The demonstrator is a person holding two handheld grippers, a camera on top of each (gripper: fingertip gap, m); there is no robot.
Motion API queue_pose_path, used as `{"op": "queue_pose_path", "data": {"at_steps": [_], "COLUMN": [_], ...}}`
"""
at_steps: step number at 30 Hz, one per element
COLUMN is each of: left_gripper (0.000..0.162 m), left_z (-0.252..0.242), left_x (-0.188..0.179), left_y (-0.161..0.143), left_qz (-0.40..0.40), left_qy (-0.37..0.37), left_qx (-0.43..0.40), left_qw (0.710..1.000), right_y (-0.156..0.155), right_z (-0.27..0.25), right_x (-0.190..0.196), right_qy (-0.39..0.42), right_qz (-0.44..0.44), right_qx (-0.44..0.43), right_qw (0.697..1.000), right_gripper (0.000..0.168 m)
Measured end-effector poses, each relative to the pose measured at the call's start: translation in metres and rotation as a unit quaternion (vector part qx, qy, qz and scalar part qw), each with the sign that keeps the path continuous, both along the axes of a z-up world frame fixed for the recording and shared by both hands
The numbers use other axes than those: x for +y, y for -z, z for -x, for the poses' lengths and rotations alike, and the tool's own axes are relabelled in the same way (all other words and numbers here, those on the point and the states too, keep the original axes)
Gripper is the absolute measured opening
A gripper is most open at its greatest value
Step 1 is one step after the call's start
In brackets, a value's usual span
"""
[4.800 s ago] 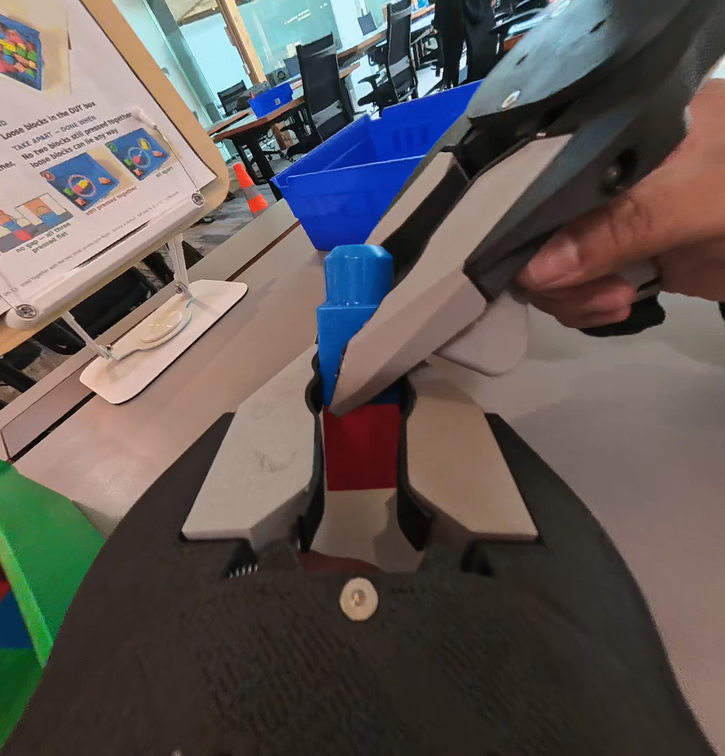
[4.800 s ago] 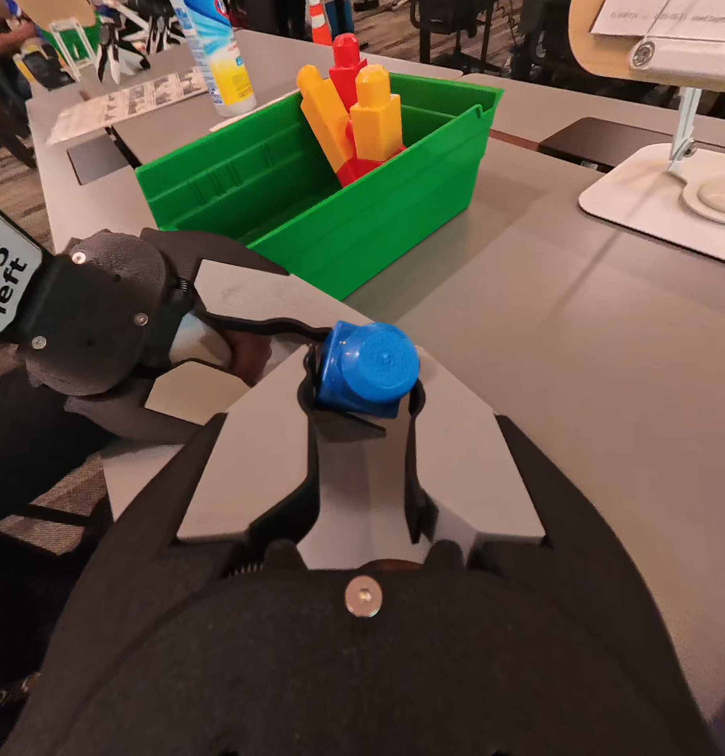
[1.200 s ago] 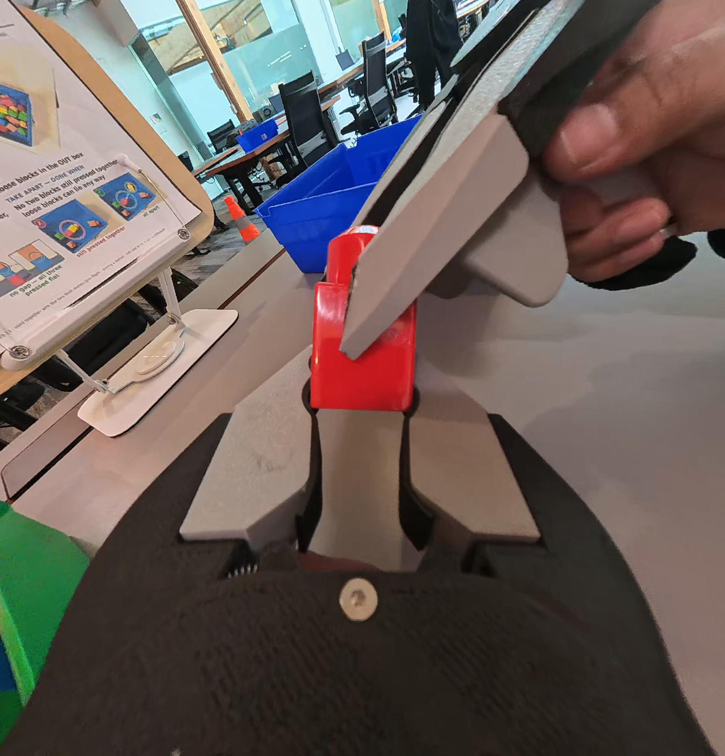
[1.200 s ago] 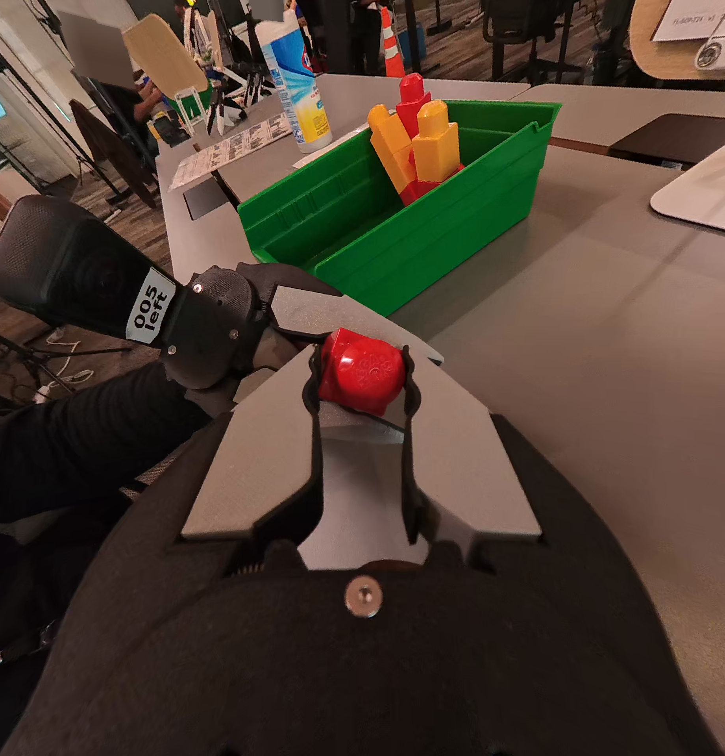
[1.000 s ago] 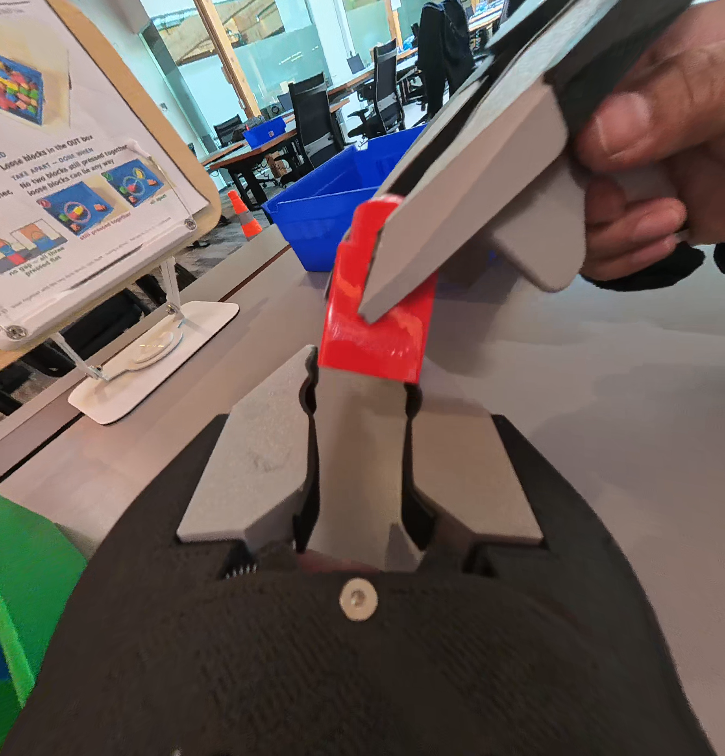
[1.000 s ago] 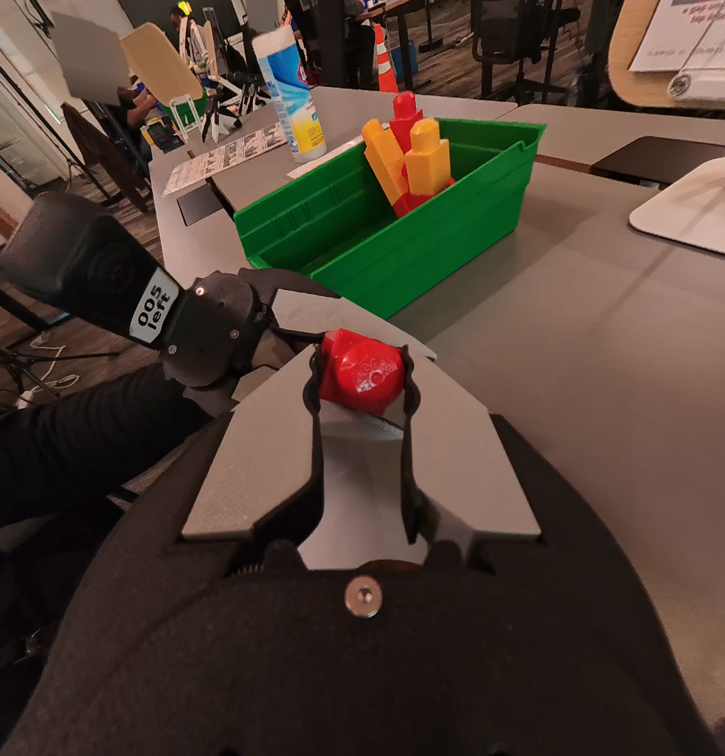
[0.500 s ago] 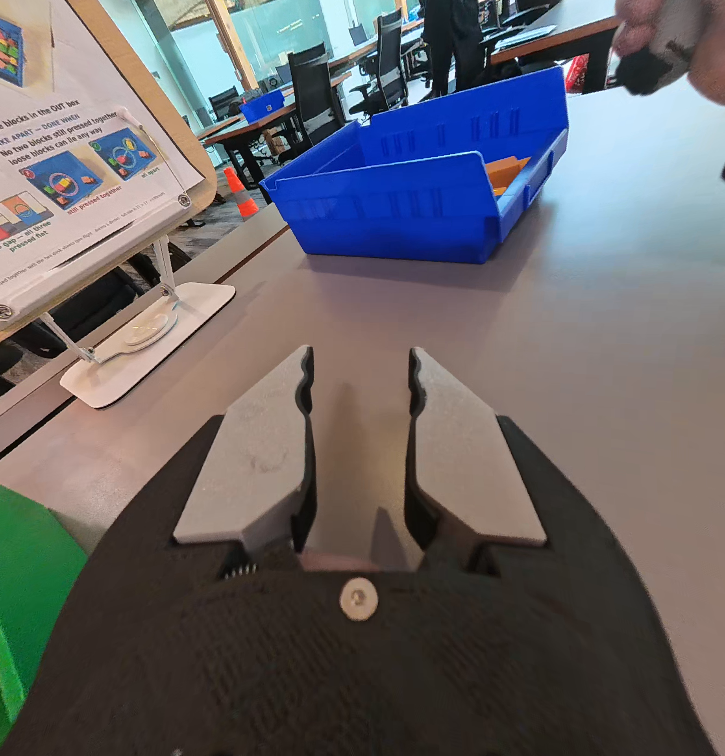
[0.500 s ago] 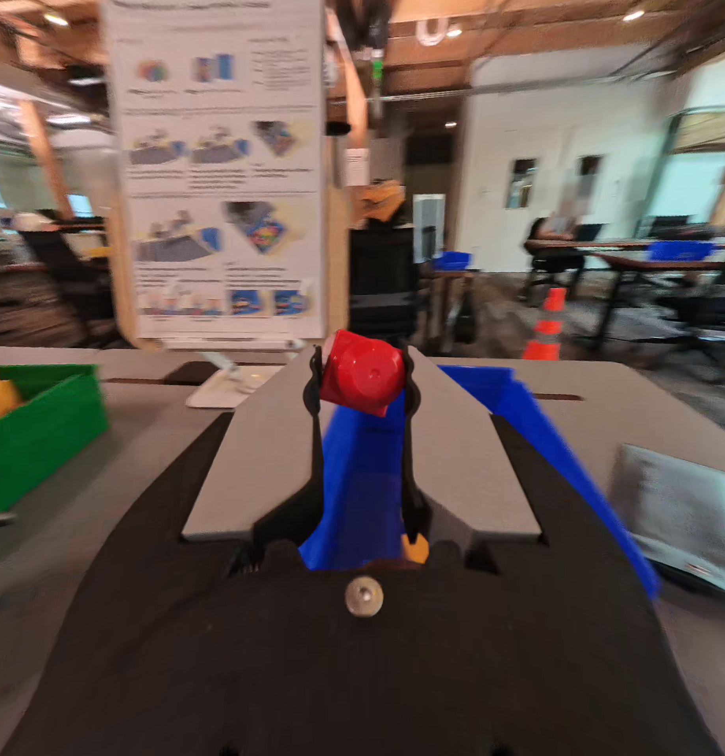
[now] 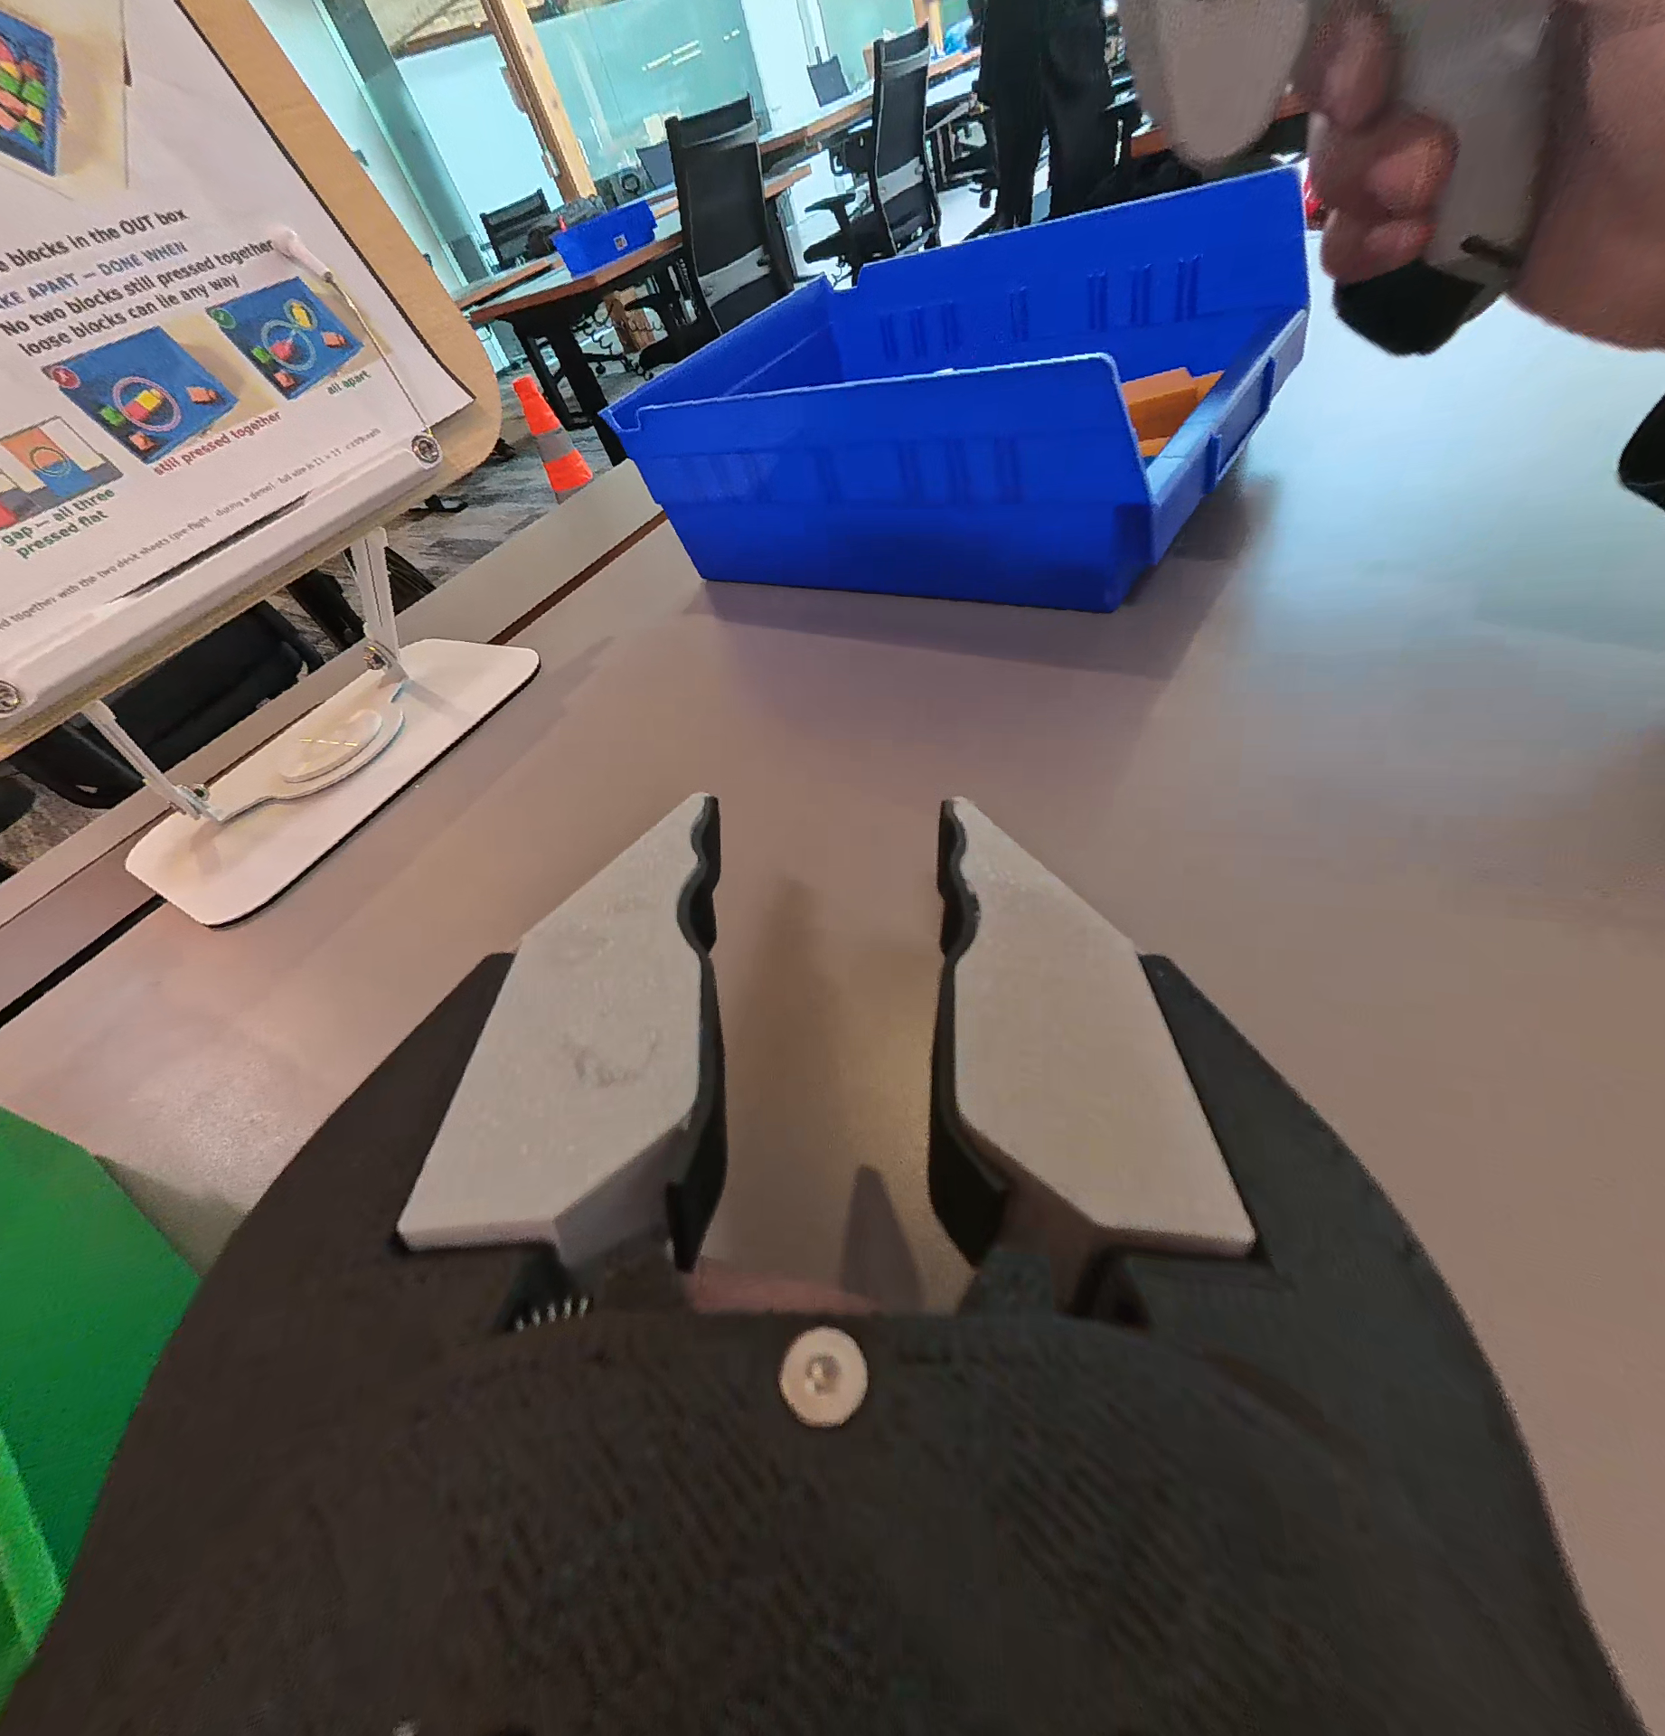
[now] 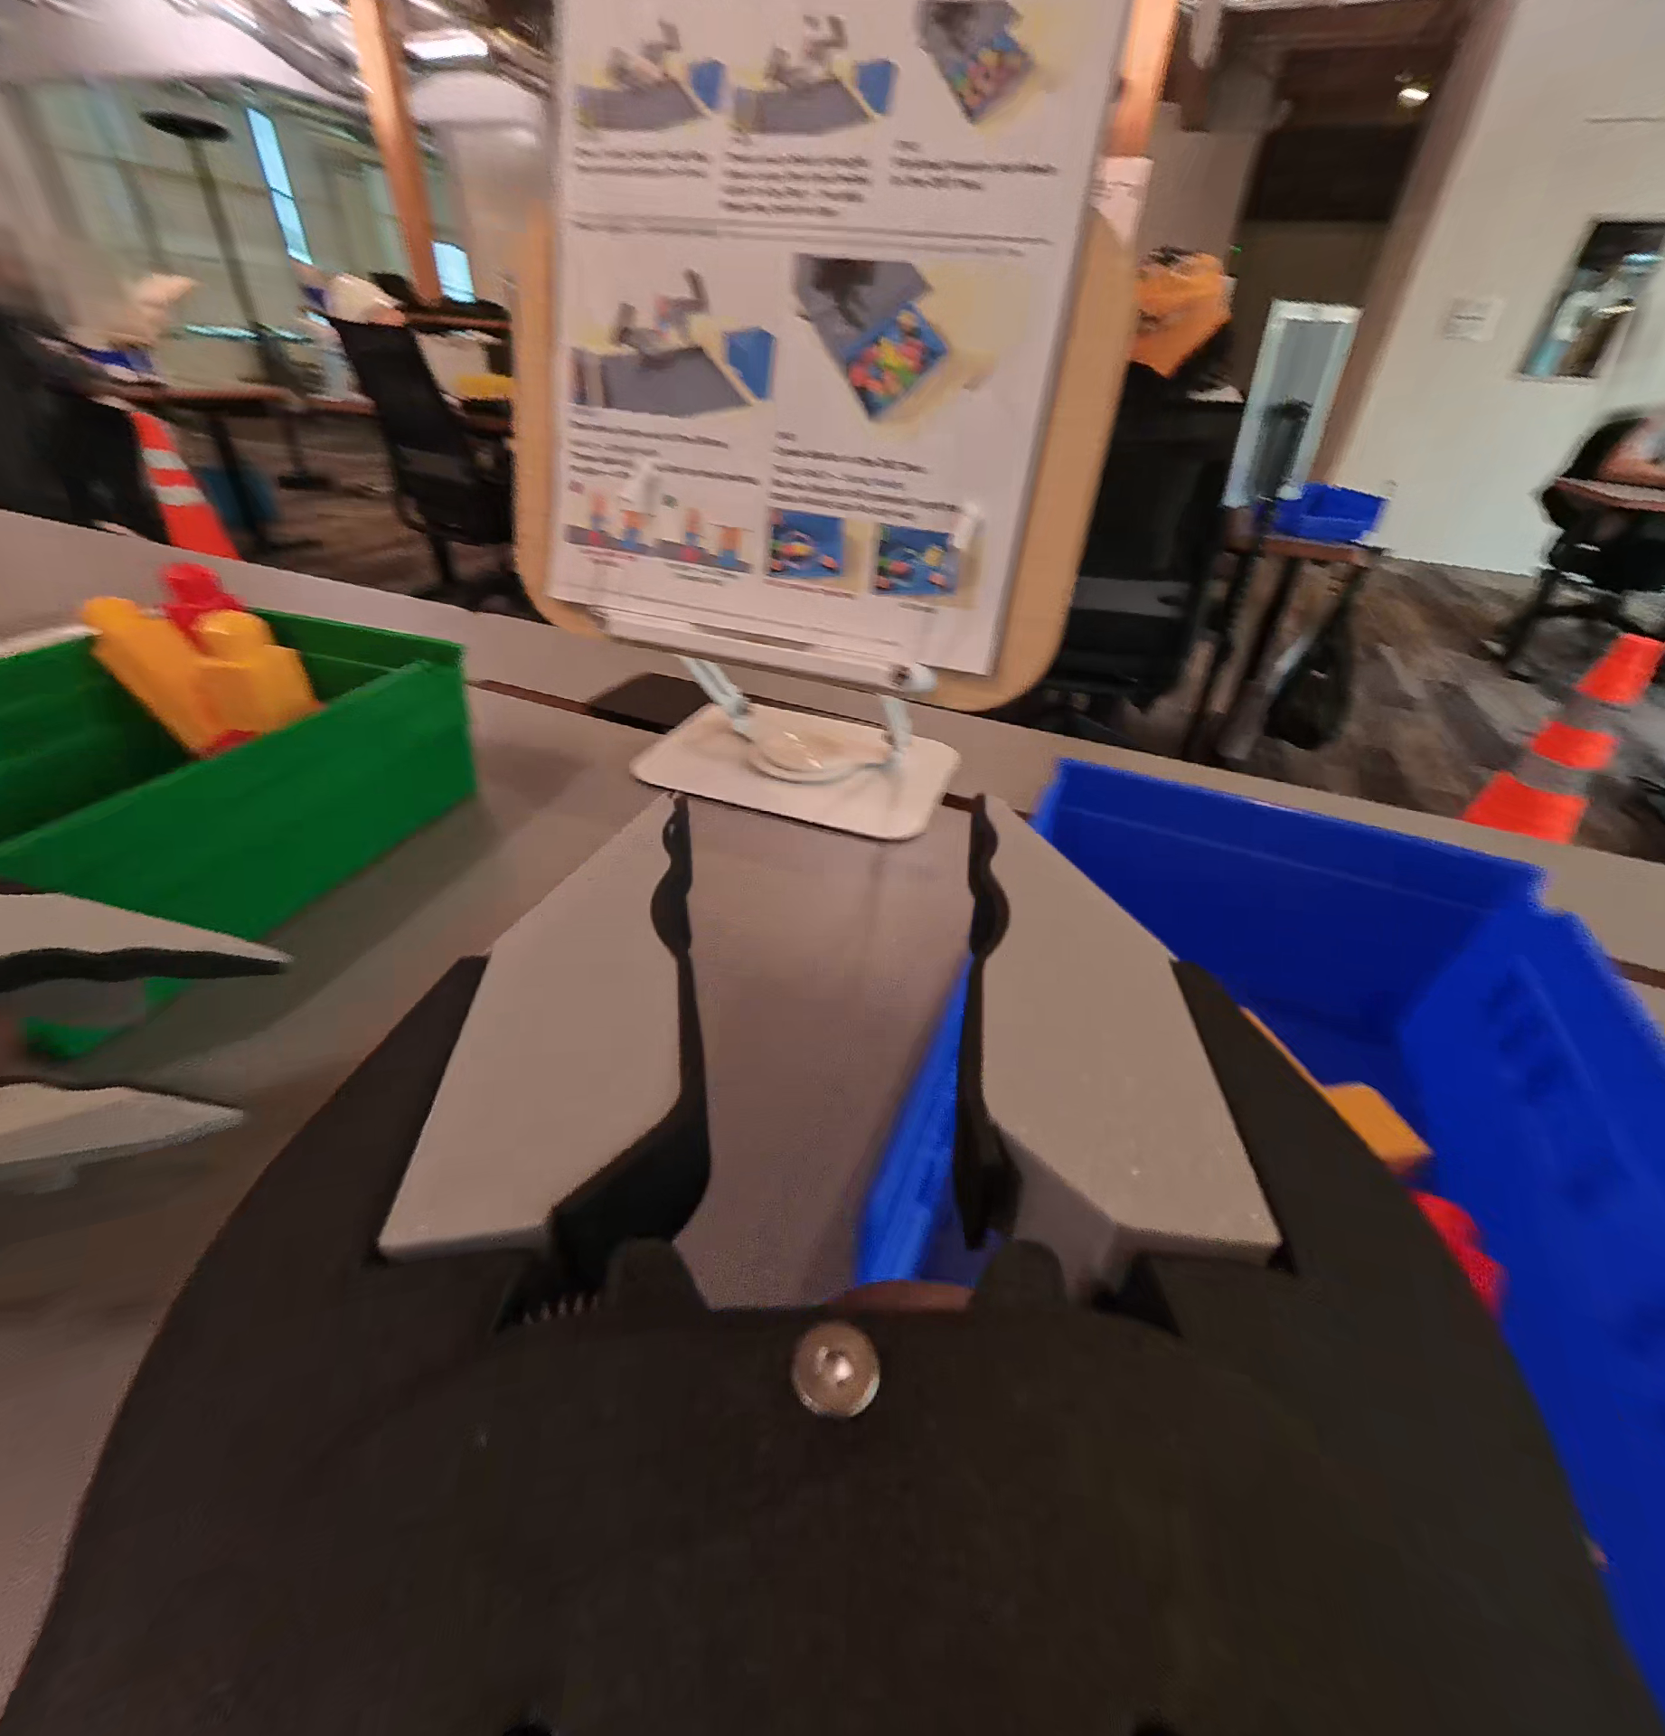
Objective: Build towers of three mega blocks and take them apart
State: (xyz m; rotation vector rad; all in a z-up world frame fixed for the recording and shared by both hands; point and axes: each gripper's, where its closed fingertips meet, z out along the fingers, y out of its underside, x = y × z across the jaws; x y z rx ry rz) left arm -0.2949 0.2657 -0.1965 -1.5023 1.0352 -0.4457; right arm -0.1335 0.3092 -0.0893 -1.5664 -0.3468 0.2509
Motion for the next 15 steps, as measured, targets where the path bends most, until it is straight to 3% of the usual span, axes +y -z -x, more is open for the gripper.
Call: {"op": "queue_pose_path", "data": {"at_steps": [5, 13, 15], "left_gripper": [0.049, 0.073, 0.086], "left_z": [-0.001, 0.001, 0.004], "left_x": [-0.002, -0.01, -0.016], "left_y": [-0.001, -0.008, -0.021], "left_qz": [0.022, 0.1, 0.116], "left_qy": [0.01, 0.042, 0.052], "left_qx": [-0.018, -0.064, -0.073], "left_qw": [1.0, 0.992, 0.989], "right_y": [0.003, 0.058, 0.061], "right_z": [0.073, 0.12, 0.116], "right_x": [-0.012, 0.004, 0.009], "right_qy": [-0.121, -0.155, -0.132], "right_qz": [0.0, 0.034, 0.032], "right_qx": [0.052, 0.036, 0.026], "right_qw": [0.991, 0.987, 0.99], "right_gripper": [0.063, 0.069, 0.061]}}
